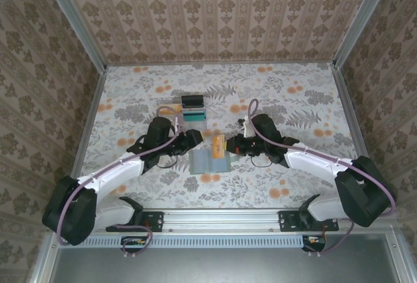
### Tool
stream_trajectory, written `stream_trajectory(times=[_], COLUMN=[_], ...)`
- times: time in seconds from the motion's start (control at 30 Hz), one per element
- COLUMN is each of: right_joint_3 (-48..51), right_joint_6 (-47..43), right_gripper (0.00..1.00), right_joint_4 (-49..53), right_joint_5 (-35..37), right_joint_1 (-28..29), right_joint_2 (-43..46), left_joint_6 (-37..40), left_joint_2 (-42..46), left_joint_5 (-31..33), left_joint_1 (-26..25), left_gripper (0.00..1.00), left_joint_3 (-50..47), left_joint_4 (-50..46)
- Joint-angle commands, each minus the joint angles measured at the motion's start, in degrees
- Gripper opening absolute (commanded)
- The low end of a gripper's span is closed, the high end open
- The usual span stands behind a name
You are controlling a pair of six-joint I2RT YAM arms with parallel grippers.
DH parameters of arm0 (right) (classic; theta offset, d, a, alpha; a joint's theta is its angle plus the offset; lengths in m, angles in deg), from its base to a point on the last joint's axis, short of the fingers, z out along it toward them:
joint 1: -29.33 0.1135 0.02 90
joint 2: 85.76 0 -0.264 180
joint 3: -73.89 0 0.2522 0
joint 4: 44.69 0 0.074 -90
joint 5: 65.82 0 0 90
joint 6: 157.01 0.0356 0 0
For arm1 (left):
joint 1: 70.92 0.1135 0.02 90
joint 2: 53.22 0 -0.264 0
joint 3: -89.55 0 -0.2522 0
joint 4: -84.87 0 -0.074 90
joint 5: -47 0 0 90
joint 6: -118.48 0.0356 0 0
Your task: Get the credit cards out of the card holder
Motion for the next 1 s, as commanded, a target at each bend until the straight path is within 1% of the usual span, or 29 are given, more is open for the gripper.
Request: stream_trajectory(times=[0.0,0.07,0.23,0.27,0.43,0.57,0.67,0.7,0.73,0.77,0.8,0.83,0.9,0.97], right_joint_3=[-2.4,-2.8,-3.4,-3.3,-3.5,-3.3,-3.2,-3.3,-3.4,-3.5,-3.6,-3.6,-3.6,-3.4], right_joint_6=[0.5,1.0,1.4,1.6,1.7,1.6,1.5,1.3,1.2,0.9,0.8,0.6,0.3,-0.2], right_gripper=[0.00,0.00,0.00,0.00,0.00,0.00,0.00,0.02,0.11,0.13,0.16,0.21,0.52,0.72], right_joint_4=[-3.7,-4.8,-6.1,-6.5,-7.6,-7.8,-7.8,-7.7,-7.5,-7.1,-6.9,-6.8,-5.8,-4.2], right_joint_5=[-5.0,-5.8,-6.3,-6.5,-6.8,-6.6,-6.5,-6.5,-6.7,-6.8,-6.8,-6.7,-6.1,-5.1], right_joint_1=[-0.2,-0.2,-0.2,-0.2,-0.2,-0.3,-0.5,-0.5,-0.5,-0.5,-0.6,-0.6,-0.7,-1.1], right_joint_2=[0.8,0.6,0.0,-0.3,-1.9,-2.1,-4.0,-4.2,-4.4,-4.6,-4.8,-4.8,-4.7,-4.1], left_joint_6=[-5.6,-6.3,-6.3,-6.4,-6.7,-6.7,-6.7,-6.7,-6.6,-6.4,-5.9,-5.4,-3.7,-1.6], left_joint_2=[-3.1,-4.5,-5.2,-5.3,-5.4,-4.3,-3.3,-2.9,-2.6,-2.2,-1.8,-1.5,-0.6,0.3], left_joint_5=[-6.7,-8.1,-8.8,-10.4,-12.1,-12.4,-11.7,-11.5,-11.3,-11.3,-11.1,-11.0,-10.7,-10.6], left_joint_1=[0.1,-0.1,-0.5,-0.5,-0.8,-0.8,-0.8,-0.8,-0.8,-0.8,-0.8,-0.7,-0.3,0.7], left_gripper=[0.55,0.53,0.51,0.50,0.42,0.31,0.19,0.16,0.12,0.08,0.06,0.06,0.03,0.01], left_joint_3=[-0.3,0.2,0.8,0.9,0.8,0.8,0.5,0.5,0.5,0.7,1.0,1.3,2.3,3.2], left_joint_4=[10.8,12.3,12.7,12.9,14.1,14.2,13.6,13.5,13.4,12.6,11.7,10.8,7.8,4.0])
